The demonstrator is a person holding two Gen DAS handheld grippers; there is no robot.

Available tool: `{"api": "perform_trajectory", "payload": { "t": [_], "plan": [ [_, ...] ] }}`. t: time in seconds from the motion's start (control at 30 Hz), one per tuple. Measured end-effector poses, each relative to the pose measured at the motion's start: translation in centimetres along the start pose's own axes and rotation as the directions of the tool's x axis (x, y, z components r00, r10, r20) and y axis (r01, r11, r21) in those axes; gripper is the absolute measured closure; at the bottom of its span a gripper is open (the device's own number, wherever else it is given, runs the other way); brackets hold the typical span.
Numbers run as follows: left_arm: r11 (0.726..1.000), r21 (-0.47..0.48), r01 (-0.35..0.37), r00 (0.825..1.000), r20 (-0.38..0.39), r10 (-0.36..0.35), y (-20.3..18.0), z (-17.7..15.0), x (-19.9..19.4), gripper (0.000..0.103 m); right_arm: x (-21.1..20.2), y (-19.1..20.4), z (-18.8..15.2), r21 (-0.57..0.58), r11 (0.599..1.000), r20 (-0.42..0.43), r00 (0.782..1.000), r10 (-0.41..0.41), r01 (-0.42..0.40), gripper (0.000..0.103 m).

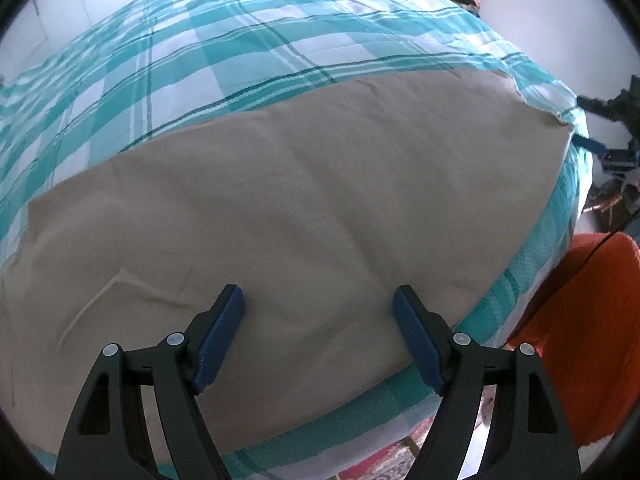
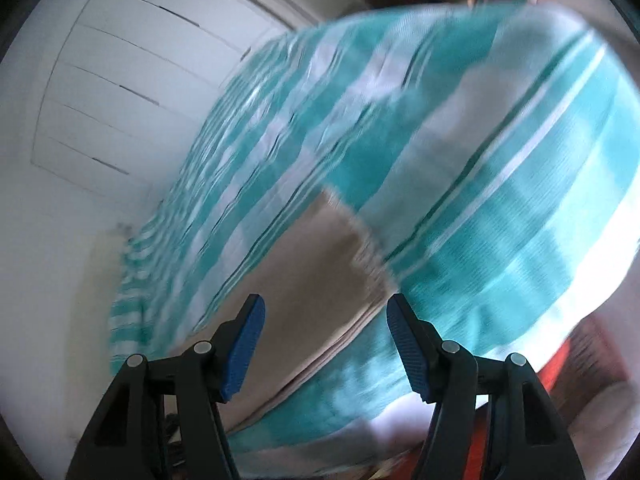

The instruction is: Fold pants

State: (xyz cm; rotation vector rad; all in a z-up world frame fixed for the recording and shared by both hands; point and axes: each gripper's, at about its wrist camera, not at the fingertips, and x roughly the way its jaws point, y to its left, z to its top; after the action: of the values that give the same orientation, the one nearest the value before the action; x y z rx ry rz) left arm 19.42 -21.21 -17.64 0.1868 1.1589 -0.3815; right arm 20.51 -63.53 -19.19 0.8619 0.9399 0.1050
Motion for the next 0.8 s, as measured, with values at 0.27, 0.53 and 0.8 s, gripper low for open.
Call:
{"api": "perform_trajectory", "payload": {
  "t": [0.27,0.53,0.8],
  "plan": [
    [1.0,0.0,0.005,1.0,0.007,-0.005,-0.1,-0.4,-0.4,0.024,3.4,0.1,-0.1,0.043,0.993,-0.077,0.992,-0.102,0.106,0.039],
    [1.0,0.018,-0.025,1.0,0.01,0.025,-0.9,-0.5,0.7,0.021,6.4,1.6,-0.2,-0.073,0.989,-0.115,0.984,-0.138,0.13,0.088],
    [0.97,-0.187,0.156,0.988,0.054,-0.148,6.3,-0.6,-4.0,0.02,1.2,8.6,-0.2,-0.257,0.962,0.026,0.996,-0.09,0.094,0.094]
  ]
}}
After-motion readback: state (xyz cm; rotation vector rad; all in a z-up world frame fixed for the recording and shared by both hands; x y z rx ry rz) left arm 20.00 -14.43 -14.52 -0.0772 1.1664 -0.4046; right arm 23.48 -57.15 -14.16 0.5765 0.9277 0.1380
